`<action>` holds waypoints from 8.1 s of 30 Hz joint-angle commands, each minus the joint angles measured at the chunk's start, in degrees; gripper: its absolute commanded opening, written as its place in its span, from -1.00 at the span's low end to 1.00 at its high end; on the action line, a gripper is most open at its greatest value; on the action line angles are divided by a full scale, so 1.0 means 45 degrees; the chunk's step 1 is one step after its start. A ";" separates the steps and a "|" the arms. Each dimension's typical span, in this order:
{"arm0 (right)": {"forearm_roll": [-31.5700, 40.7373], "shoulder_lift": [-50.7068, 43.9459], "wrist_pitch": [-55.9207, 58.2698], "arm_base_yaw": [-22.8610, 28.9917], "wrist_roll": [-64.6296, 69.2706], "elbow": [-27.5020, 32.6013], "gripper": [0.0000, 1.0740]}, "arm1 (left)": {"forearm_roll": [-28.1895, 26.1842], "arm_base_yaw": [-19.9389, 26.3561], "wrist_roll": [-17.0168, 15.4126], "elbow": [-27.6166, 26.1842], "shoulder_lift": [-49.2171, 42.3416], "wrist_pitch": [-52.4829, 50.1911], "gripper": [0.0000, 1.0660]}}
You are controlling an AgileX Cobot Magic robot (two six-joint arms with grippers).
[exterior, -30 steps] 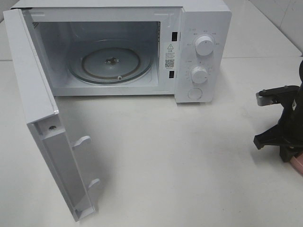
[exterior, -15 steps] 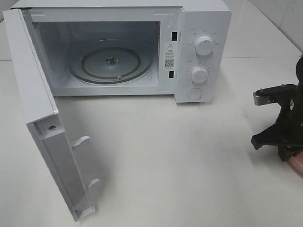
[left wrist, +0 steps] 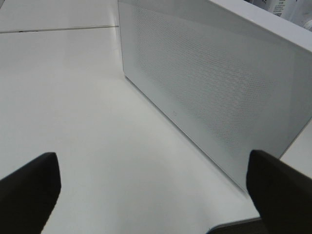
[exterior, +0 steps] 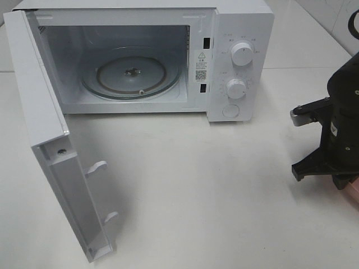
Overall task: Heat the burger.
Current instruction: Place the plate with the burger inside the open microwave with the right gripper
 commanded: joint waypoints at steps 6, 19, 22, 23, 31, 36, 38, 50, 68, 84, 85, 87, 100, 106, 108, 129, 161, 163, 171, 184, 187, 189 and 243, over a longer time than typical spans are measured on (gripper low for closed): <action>-0.0955 -0.0102 0.1273 0.0815 0.0560 0.0076 -1.00 | -0.0013 -0.0076 -0.0115 0.0051 -0.0178 -0.0140 0.80; -0.1324 -0.0344 0.1884 0.1757 0.0929 0.0344 -1.00 | -0.0013 -0.0076 -0.0115 0.0051 -0.0178 -0.0140 0.80; -0.1311 -0.0777 0.1897 0.2088 0.1057 0.0802 -1.00 | -0.0013 -0.0076 -0.0115 0.0051 -0.0178 -0.0140 0.80; -0.1311 -0.0942 0.1923 0.2177 0.1120 0.0891 -1.00 | -0.0013 -0.0076 -0.0115 0.0051 -0.0178 -0.0140 0.80; -0.1324 -0.1935 0.2241 0.2852 0.1159 0.1222 -1.00 | -0.0013 -0.0076 -0.0115 0.0051 -0.0178 -0.0140 0.80; -0.1159 -0.2712 0.2559 0.3247 0.1171 0.1617 -1.00 | -0.0013 -0.0076 -0.0115 0.0051 -0.0178 -0.0140 0.80; -0.1133 -0.2801 0.2636 0.3387 0.1171 0.1668 -1.00 | -0.0013 -0.0076 -0.0115 0.0051 -0.0178 -0.0140 0.80; -0.1108 -0.3616 0.3540 0.5106 0.1082 0.1859 -1.00 | -0.0013 -0.0076 -0.0115 0.0051 -0.0178 -0.0140 0.80; -0.1171 -0.3667 0.4291 0.7907 0.0980 0.1859 -1.00 | -0.0013 -0.0076 -0.0115 0.0051 -0.0178 -0.0140 0.80; -0.1426 -0.3667 0.4915 1.0364 0.1082 0.1859 -0.99 | -0.0013 -0.0076 -0.0115 0.0051 -0.0178 -0.0140 0.80; -0.1553 -0.3667 0.4915 1.0632 0.1082 0.1859 -0.99 | -0.0013 -0.0076 -0.0115 0.0051 -0.0178 -0.0140 0.80; -0.1617 -0.3667 0.4902 1.0721 0.1082 0.1859 -0.99 | -0.0013 -0.0076 -0.0115 0.0051 -0.0178 -0.0140 0.80; -0.3158 -0.3667 0.4533 1.0912 0.0713 0.1846 -0.99 | -0.0013 -0.0076 -0.0115 0.0051 -0.0178 -0.0140 0.80; -0.3565 -0.3667 0.4214 1.0912 0.0573 0.1846 -0.98 | -0.0013 -0.0076 -0.0115 0.0051 -0.0178 -0.0140 0.80; -0.3603 -0.3667 0.4049 1.0912 0.0382 0.1846 -0.98 | -0.0013 -0.0076 -0.0115 0.0051 -0.0178 -0.0140 0.80; -0.3934 -0.3667 0.1974 1.0912 -0.3425 0.1846 -0.95 | -0.0013 -0.0076 -0.0115 0.0051 -0.0178 -0.0140 0.80; -0.6264 -0.3667 -0.1031 1.0835 -0.5844 0.1846 -1.00 | -0.0013 -0.0076 -0.0115 0.0051 -0.0178 -0.0140 0.80; -0.6506 -0.3667 -0.1171 1.0823 -0.6201 0.1846 -1.00 | -0.0013 -0.0076 -0.0115 0.0051 -0.0178 -0.0140 0.80; -0.6634 -0.3667 -0.2037 1.0823 -0.7016 0.1846 -1.00 | -0.0013 -0.0076 -0.0115 0.0051 -0.0178 -0.0140 0.80; -0.4456 -0.3960 -0.4074 0.9104 -1.1064 0.1375 -1.00 | -0.0013 -0.0076 -0.0115 0.0051 -0.0178 -0.0140 0.80; -0.3858 -0.4023 -0.4227 0.8824 -1.1956 0.1171 -1.00 | -0.0013 -0.0076 -0.0115 0.0051 -0.0178 -0.0140 0.80; -0.2674 -0.4023 -0.4253 0.8416 -1.3675 0.0968 -1.00 | -0.0013 -0.0076 -0.0115 0.0051 -0.0178 -0.0140 0.80; 0.5500 -0.4011 -0.6086 0.5831 -2.5325 0.0407 -1.00 | -0.0013 -0.0076 -0.0115 0.0051 -0.0178 -0.0140 0.80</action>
